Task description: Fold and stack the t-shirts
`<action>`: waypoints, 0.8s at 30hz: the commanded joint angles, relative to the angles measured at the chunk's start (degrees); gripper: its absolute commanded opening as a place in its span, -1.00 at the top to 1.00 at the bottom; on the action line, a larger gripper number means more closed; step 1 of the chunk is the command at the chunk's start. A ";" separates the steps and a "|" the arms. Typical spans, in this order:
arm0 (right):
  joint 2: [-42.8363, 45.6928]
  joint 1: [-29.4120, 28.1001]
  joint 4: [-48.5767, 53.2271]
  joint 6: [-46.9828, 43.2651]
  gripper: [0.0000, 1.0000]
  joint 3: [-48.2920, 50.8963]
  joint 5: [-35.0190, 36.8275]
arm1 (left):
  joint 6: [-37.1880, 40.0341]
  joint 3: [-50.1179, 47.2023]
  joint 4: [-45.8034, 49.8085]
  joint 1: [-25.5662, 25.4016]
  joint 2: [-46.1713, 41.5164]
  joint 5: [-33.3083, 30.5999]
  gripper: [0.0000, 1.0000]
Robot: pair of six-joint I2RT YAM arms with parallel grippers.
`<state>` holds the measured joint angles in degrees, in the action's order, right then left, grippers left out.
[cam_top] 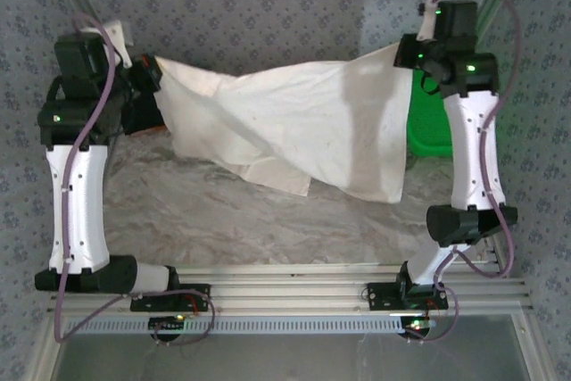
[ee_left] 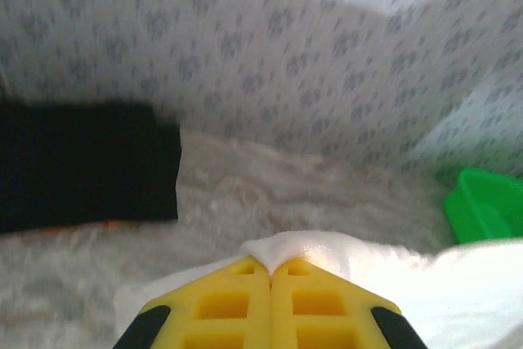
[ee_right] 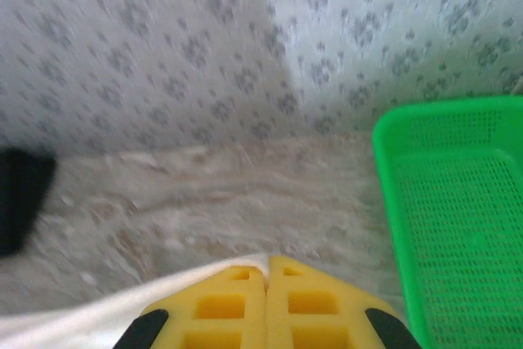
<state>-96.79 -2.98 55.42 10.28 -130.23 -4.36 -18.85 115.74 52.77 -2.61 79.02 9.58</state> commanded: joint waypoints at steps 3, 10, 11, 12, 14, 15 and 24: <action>3.57 5.67 -5.60 8.19 1.00 -6.69 -14.45 | 3.03 18.29 0.73 0.38 5.85 -0.53 1.00; 7.36 15.92 -16.25 20.15 1.00 -8.48 -26.83 | 2.21 35.78 -0.10 0.49 11.06 1.67 1.00; 7.75 17.45 -17.01 21.70 1.00 -8.48 -28.53 | 2.19 36.51 -0.32 0.49 10.98 2.01 1.00; 8.13 18.83 -17.56 23.06 1.00 -8.57 -29.99 | 2.19 37.09 -0.45 0.50 10.85 2.25 1.00; 8.91 21.15 -18.37 24.91 1.00 -8.43 -32.71 | 2.77 37.24 -0.47 0.44 10.25 2.63 1.00; 9.50 22.28 -19.47 25.32 1.00 -8.02 -34.34 | 3.17 37.28 -0.48 0.49 9.81 2.63 1.00; 18.57 26.00 -25.72 32.52 1.00 -1.45 -41.87 | 4.87 39.53 -2.41 0.50 5.34 0.09 1.00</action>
<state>-81.89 22.15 34.15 39.44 -132.81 -42.63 -15.46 152.66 53.89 -2.61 87.46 11.51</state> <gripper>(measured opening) 0.065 0.041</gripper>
